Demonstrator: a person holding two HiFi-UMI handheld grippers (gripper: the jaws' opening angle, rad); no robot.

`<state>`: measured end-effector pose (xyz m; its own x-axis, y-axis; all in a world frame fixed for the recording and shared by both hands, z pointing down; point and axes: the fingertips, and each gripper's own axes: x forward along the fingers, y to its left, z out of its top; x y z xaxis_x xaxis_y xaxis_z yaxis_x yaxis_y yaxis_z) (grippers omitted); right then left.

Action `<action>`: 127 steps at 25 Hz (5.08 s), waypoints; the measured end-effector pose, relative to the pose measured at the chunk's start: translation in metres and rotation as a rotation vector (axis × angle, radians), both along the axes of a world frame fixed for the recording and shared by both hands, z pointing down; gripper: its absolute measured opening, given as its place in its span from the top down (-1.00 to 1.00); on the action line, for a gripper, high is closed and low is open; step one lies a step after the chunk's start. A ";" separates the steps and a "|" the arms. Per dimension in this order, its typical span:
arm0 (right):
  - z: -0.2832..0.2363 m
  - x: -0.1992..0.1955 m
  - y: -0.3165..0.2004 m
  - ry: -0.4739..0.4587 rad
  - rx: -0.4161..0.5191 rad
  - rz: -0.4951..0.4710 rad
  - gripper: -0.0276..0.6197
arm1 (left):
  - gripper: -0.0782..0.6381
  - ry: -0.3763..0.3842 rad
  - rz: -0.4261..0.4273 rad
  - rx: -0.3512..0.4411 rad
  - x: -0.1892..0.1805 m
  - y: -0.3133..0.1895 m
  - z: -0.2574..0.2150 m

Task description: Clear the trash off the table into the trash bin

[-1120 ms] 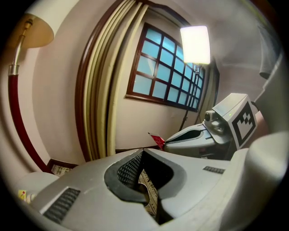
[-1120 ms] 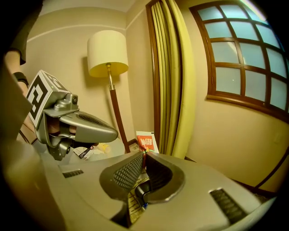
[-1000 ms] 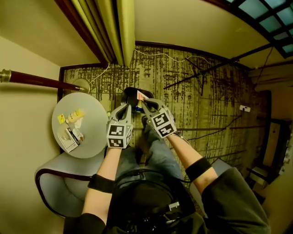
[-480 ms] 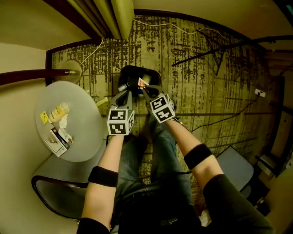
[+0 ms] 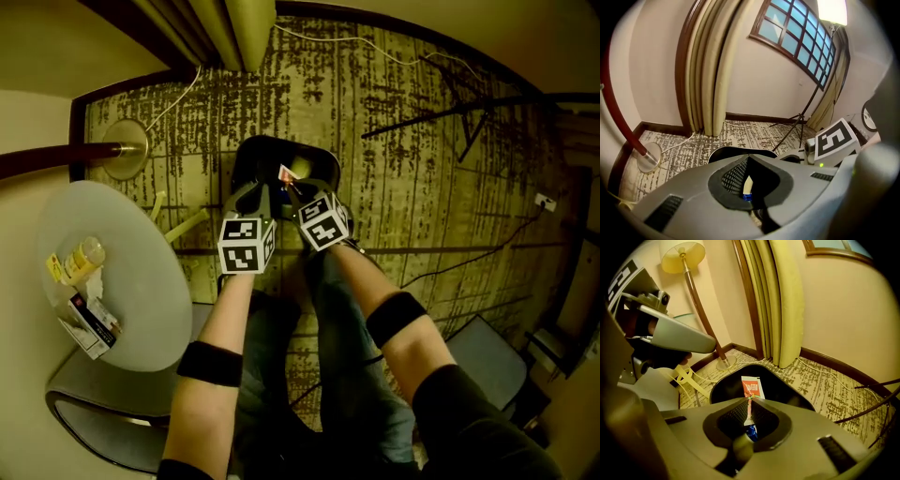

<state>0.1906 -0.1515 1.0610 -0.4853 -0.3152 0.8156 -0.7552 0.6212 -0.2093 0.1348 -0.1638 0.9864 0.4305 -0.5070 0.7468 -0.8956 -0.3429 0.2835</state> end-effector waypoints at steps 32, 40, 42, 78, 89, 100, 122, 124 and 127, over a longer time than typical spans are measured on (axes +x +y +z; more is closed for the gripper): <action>-0.278 -0.024 -0.001 -0.048 0.104 -0.084 0.91 | 0.78 0.085 -0.147 0.109 -0.019 0.020 -0.279; -0.428 -0.086 0.030 -0.178 0.248 -0.227 0.91 | 0.78 0.031 -0.297 0.269 -0.079 0.083 -0.415; -0.457 -0.104 0.039 -0.206 0.267 -0.282 0.91 | 0.78 0.009 -0.352 0.283 -0.101 0.100 -0.436; -0.535 -0.281 0.211 -0.350 0.249 -0.879 0.91 | 0.78 -0.148 -0.922 0.322 -0.284 0.324 -0.495; -0.521 -0.284 0.203 -0.289 0.231 -0.903 0.89 | 0.78 -0.158 -0.934 0.304 -0.287 0.320 -0.483; -0.444 -0.340 0.168 -0.058 0.288 -1.147 0.57 | 0.78 -0.133 -0.982 0.295 -0.307 0.313 -0.457; -0.258 -0.458 0.102 0.191 0.202 -1.216 -0.29 | 0.78 -0.086 -1.112 0.278 -0.363 0.309 -0.381; -0.257 -0.462 0.104 0.195 0.193 -1.223 -0.30 | 0.78 -0.091 -1.126 0.270 -0.363 0.313 -0.374; -0.246 -0.441 0.107 0.294 0.105 -1.206 -0.30 | 0.78 -0.090 -1.140 0.257 -0.360 0.318 -0.368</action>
